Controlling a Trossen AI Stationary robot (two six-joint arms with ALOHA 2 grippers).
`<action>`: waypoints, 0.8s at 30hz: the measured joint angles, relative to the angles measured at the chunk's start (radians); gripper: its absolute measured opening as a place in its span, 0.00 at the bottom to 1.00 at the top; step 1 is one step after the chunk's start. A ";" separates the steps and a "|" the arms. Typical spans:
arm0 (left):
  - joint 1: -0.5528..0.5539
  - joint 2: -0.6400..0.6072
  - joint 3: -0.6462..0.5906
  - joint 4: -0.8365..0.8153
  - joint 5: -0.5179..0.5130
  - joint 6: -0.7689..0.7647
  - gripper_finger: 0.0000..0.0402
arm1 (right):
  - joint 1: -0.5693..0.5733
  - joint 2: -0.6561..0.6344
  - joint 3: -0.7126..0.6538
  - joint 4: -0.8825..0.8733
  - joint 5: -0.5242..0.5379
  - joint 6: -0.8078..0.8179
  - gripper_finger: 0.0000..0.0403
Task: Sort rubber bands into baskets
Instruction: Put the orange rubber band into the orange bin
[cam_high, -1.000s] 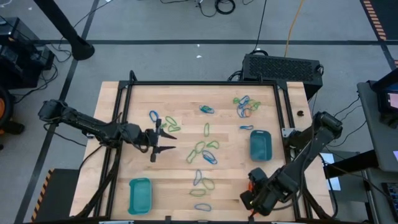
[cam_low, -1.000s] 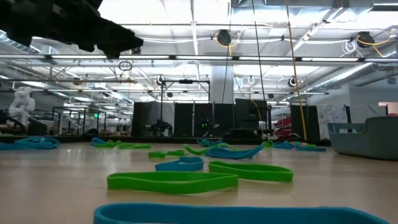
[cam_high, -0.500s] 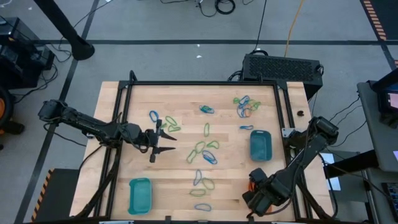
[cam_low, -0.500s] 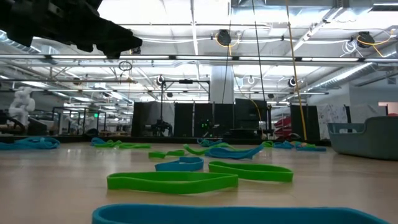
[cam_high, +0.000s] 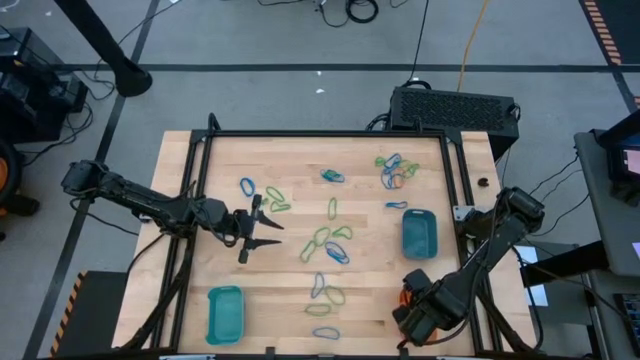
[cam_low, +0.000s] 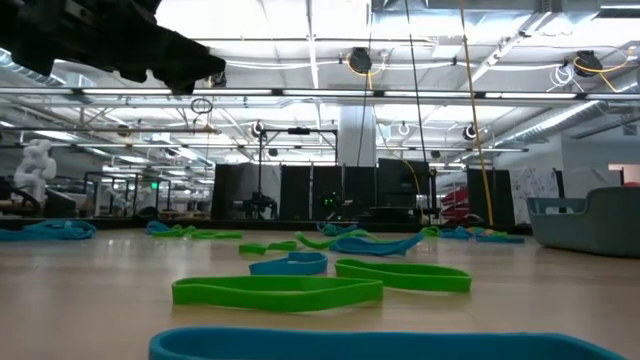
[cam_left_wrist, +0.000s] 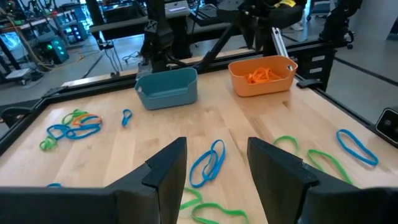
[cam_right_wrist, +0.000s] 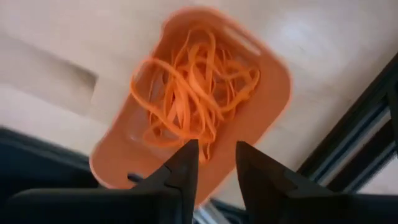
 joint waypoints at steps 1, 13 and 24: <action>0.000 0.000 0.000 0.000 0.000 0.000 0.44 | -0.004 -0.001 0.000 0.005 -0.020 -0.022 0.27; 0.038 0.000 0.000 -0.045 -0.006 0.003 0.44 | -0.100 -0.179 0.000 0.078 0.143 -0.138 0.33; 0.244 0.000 0.001 -0.226 -0.174 -0.034 0.44 | -0.376 -0.246 0.001 -0.238 0.333 -0.040 0.28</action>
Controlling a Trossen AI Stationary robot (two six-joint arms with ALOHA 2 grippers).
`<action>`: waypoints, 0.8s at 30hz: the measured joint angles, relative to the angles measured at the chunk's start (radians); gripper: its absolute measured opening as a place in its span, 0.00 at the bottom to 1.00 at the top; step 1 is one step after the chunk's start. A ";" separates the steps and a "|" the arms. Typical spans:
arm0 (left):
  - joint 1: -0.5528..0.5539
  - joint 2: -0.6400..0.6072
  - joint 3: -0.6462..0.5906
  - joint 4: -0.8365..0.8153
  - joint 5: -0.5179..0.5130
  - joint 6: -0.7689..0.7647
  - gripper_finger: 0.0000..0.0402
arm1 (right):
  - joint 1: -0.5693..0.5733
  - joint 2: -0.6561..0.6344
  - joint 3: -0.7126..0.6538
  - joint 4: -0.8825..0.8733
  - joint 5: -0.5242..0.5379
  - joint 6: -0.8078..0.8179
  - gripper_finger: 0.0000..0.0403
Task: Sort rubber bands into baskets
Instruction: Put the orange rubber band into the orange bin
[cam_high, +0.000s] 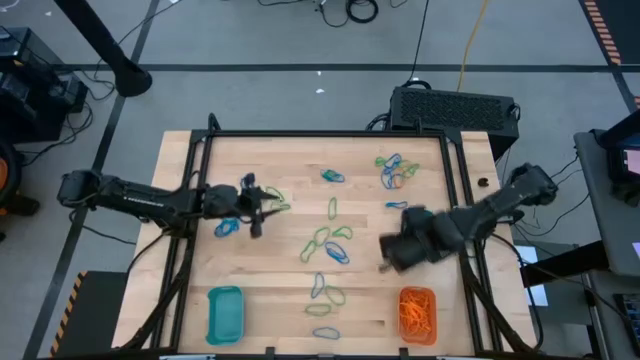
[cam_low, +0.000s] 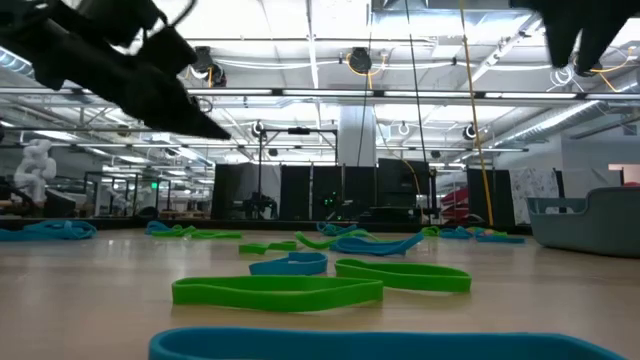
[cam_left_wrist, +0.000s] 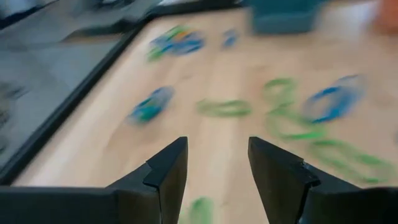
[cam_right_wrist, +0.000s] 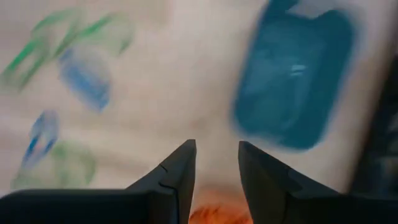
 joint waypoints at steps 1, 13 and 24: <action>0.020 0.000 0.000 -0.014 -0.021 -0.015 0.44 | -0.041 0.000 0.000 -0.039 0.001 -0.011 0.27; 0.090 0.000 0.000 0.000 0.125 -0.068 0.44 | -0.616 0.002 -0.043 0.045 0.047 -0.533 0.25; 0.090 0.000 0.000 -0.054 0.161 -0.088 0.44 | -0.978 0.003 -0.373 0.562 -0.027 -0.836 0.25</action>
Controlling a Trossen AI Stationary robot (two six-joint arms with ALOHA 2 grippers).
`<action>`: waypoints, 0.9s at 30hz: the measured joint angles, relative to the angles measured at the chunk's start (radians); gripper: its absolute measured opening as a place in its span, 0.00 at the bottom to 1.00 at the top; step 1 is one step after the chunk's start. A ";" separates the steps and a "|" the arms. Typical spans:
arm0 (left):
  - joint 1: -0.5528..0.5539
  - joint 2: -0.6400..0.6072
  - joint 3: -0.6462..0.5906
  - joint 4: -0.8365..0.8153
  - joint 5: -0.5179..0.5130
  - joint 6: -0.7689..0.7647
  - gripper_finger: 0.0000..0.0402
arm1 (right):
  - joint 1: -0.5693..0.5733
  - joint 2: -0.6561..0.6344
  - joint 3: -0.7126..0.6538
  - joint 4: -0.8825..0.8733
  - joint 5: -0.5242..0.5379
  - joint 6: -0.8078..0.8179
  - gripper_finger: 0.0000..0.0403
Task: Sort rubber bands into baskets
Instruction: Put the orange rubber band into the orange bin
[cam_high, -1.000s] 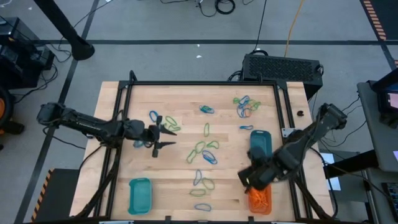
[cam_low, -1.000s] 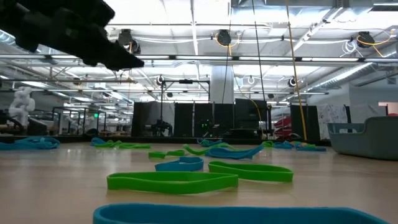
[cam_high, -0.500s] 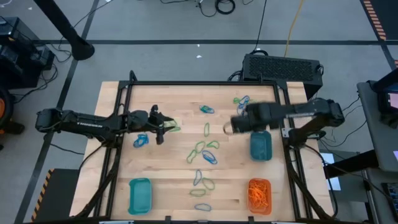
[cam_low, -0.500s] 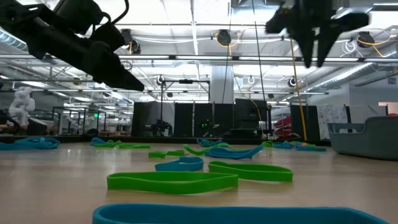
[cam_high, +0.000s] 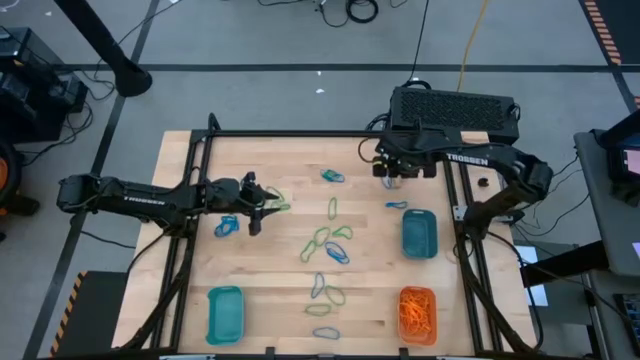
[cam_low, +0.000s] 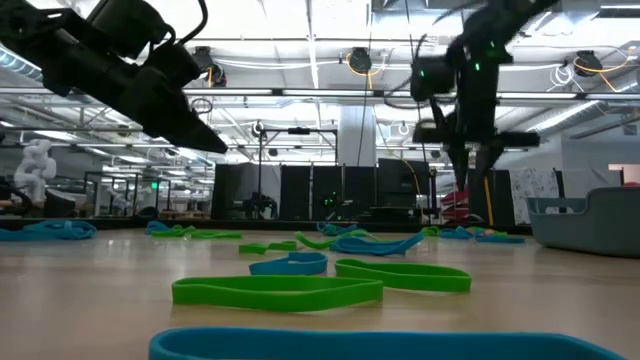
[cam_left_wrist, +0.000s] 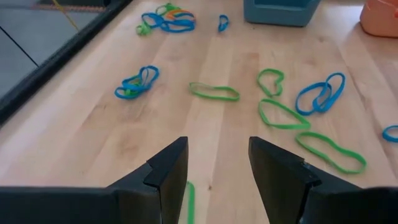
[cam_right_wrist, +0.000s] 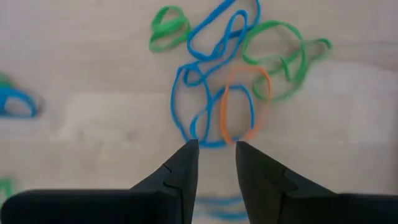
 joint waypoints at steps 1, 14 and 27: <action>0.000 0.000 0.000 -0.007 0.003 -0.005 0.44 | -0.015 0.000 -0.027 0.040 -0.005 -0.007 0.25; 0.000 0.000 0.000 -0.009 0.016 -0.010 0.44 | -0.108 0.041 -0.153 0.281 0.022 -0.088 0.25; 0.000 0.000 0.000 -0.010 0.016 -0.009 0.44 | -0.117 0.159 -0.153 0.320 0.025 -0.110 0.25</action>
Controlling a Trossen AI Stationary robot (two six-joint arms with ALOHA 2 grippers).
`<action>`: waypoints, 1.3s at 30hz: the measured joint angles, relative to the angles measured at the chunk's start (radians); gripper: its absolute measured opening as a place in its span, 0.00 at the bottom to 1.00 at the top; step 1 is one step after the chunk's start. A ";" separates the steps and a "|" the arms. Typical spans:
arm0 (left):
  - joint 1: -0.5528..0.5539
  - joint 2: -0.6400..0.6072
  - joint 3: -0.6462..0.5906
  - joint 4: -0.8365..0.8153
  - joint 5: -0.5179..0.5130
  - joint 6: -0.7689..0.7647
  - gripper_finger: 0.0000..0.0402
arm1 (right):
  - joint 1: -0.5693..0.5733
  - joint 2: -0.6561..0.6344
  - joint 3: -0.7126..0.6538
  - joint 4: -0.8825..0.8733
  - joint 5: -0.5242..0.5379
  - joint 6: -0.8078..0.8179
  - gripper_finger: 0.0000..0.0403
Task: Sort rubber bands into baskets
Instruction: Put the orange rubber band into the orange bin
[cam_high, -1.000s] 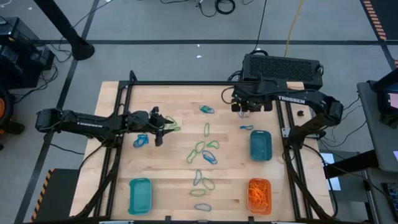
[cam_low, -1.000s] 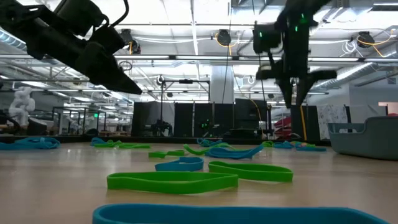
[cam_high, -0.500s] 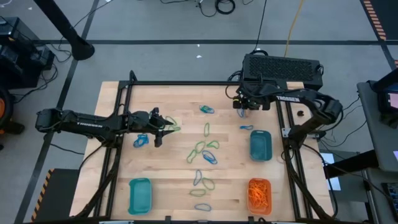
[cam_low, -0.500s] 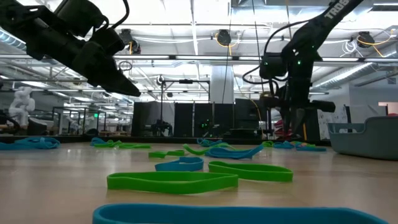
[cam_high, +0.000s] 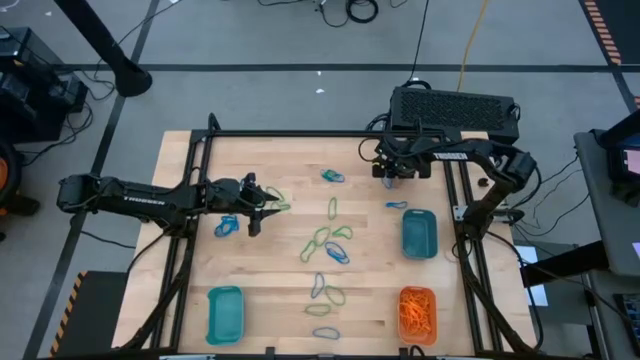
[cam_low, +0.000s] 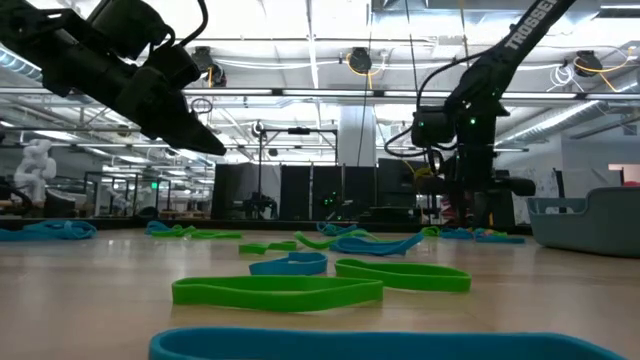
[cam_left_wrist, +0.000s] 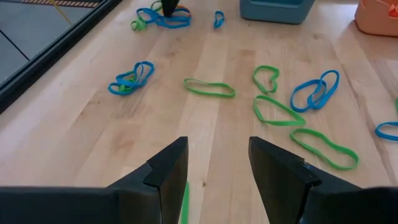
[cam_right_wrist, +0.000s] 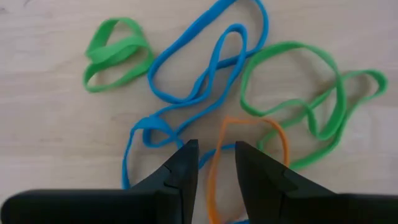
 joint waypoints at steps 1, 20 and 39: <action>0.000 0.000 0.000 0.000 0.000 0.000 0.44 | -0.002 0.001 0.000 0.000 0.013 0.000 0.25; 0.000 0.000 0.000 0.000 0.000 0.002 0.44 | -0.012 -0.001 0.000 -0.006 0.045 -0.109 0.01; -0.001 0.000 0.000 0.000 0.028 0.000 0.44 | 0.133 -0.196 0.138 -0.132 0.018 -0.092 0.00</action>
